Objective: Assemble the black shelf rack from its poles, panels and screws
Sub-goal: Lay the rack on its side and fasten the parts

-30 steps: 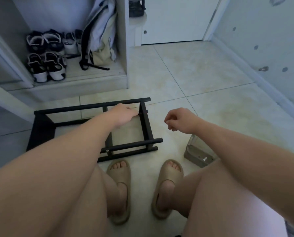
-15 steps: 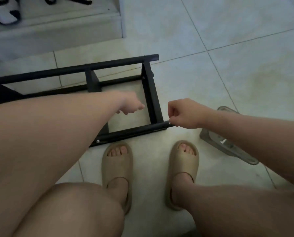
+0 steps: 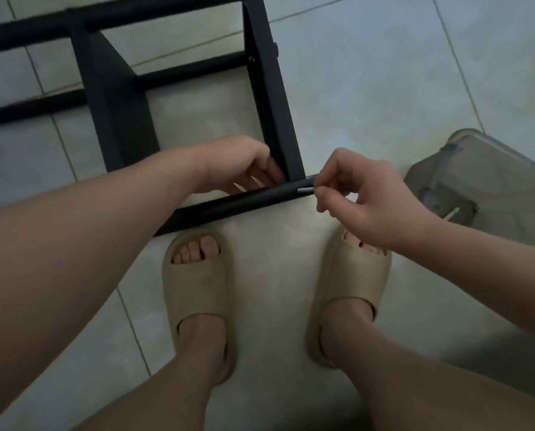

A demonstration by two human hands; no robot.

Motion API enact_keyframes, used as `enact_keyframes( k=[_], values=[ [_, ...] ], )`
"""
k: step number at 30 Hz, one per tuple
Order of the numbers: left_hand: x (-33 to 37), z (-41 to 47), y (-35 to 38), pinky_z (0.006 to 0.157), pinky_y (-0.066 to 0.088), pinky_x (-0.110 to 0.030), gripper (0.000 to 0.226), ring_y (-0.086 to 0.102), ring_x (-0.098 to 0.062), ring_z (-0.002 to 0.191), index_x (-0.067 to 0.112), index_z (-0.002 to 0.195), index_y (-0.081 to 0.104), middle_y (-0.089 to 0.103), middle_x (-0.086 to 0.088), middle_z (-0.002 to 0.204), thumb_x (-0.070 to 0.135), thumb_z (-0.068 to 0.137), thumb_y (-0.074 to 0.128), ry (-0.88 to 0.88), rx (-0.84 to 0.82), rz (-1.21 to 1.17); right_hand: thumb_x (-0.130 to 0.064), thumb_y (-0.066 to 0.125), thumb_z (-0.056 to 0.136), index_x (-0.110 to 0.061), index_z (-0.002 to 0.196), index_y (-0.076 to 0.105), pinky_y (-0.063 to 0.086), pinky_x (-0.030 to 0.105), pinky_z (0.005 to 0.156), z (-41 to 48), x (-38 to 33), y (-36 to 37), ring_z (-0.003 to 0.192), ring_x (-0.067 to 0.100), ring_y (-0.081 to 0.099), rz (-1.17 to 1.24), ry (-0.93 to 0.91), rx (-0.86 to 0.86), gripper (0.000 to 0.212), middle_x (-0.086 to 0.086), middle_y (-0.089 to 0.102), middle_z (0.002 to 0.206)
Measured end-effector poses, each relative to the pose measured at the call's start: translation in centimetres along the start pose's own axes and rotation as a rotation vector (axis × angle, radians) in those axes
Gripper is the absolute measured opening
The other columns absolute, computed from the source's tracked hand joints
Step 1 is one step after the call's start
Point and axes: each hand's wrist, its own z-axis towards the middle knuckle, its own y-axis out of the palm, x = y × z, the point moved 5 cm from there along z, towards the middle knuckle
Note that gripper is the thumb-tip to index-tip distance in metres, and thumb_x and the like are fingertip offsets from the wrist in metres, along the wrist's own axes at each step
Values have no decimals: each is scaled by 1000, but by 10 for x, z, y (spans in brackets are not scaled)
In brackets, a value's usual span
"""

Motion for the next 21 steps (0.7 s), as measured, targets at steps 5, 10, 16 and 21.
enact_keyframes(
  k=[5,10,16,21],
  values=[
    [7,-36,17,73,54,-31,32,76,-29,87,17,109,69,77,-3,103,30,99,42,57,72,47,-8,64,96,-24,85,56,57,43,73,-24,7,8,71,16,69,34,34,75,21,-6,72,74],
    [10,-43,19,72,57,-32,33,76,-27,79,15,111,69,77,-4,104,40,102,49,122,195,110,-6,61,96,-29,84,53,59,42,77,-37,16,25,72,18,71,133,79,148,26,-5,72,76],
    [13,-24,24,65,54,-34,41,67,-27,60,13,101,71,75,-20,95,50,97,54,201,278,126,-4,61,97,-25,86,52,55,32,75,-32,31,31,71,18,70,206,97,214,25,-3,72,76],
    [9,-18,22,58,49,-27,39,61,-22,51,19,85,73,65,-7,54,54,94,59,236,327,135,-8,61,95,-21,88,56,58,40,76,-37,33,31,72,19,70,258,70,256,15,-2,73,78]
  ],
)
